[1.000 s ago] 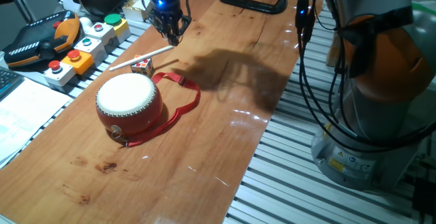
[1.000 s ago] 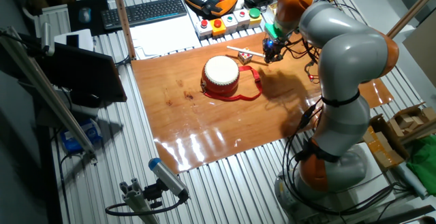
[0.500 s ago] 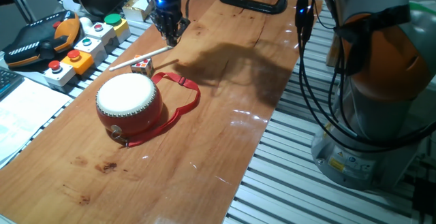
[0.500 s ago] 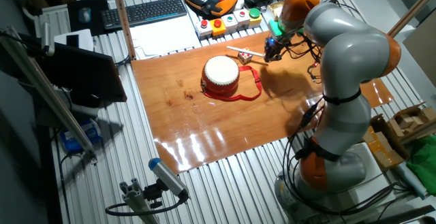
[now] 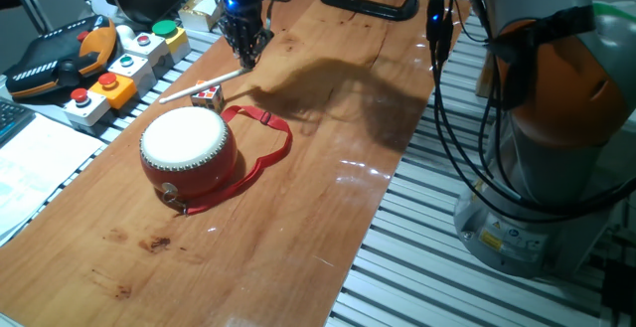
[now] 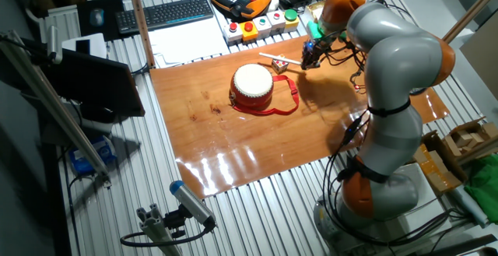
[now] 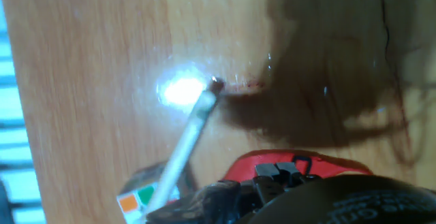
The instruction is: Play the drum
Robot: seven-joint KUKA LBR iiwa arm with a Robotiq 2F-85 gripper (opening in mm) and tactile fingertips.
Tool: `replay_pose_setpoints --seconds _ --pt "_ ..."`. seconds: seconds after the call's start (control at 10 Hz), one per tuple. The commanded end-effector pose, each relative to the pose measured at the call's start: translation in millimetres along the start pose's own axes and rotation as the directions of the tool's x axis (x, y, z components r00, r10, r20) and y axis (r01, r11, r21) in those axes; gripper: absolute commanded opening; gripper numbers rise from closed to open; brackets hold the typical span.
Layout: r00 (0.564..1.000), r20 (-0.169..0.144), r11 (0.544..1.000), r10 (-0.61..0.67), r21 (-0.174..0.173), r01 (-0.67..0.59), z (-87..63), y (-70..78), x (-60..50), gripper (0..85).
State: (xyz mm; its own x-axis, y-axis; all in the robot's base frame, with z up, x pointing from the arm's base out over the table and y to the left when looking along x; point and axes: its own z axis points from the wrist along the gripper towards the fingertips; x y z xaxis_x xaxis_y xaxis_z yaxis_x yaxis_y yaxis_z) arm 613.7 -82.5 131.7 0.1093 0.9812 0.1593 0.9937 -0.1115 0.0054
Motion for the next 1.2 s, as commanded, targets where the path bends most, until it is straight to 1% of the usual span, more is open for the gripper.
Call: replay_pose_setpoints --seconds 0.0,0.1,0.2,0.3,0.4,0.5,0.6,0.8,1.0,1.1 --pt "1.0 -0.009 1.0 -0.001 0.003 0.001 0.2 0.6 0.2 7.3" --pt "1.0 -0.013 1.0 0.003 0.006 -0.003 0.5 1.6 0.5 18.7" --pt "1.0 -0.02 1.0 0.024 0.001 -0.024 1.7 3.0 0.8 27.0" --pt "0.999 -0.028 0.999 0.044 0.0 -0.044 3.1 4.2 0.1 39.0" --pt "0.997 -0.039 0.998 0.061 -0.005 -0.061 3.7 5.0 -0.4 46.0" --pt "0.995 -0.047 0.996 0.093 -0.01 -0.094 4.3 6.9 -0.7 49.3" --pt "0.991 -0.057 0.992 0.125 -0.015 -0.126 4.8 9.3 -0.5 50.3" --pt "0.983 -0.063 0.985 0.171 -0.025 -0.172 8.8 15.8 -0.1 49.7" --pt "0.972 -0.081 0.974 0.222 -0.033 -0.225 14.6 20.7 -2.6 47.0" --pt "0.97 -0.09 0.972 0.228 -0.039 -0.232 15.6 22.3 -3.3 46.3"
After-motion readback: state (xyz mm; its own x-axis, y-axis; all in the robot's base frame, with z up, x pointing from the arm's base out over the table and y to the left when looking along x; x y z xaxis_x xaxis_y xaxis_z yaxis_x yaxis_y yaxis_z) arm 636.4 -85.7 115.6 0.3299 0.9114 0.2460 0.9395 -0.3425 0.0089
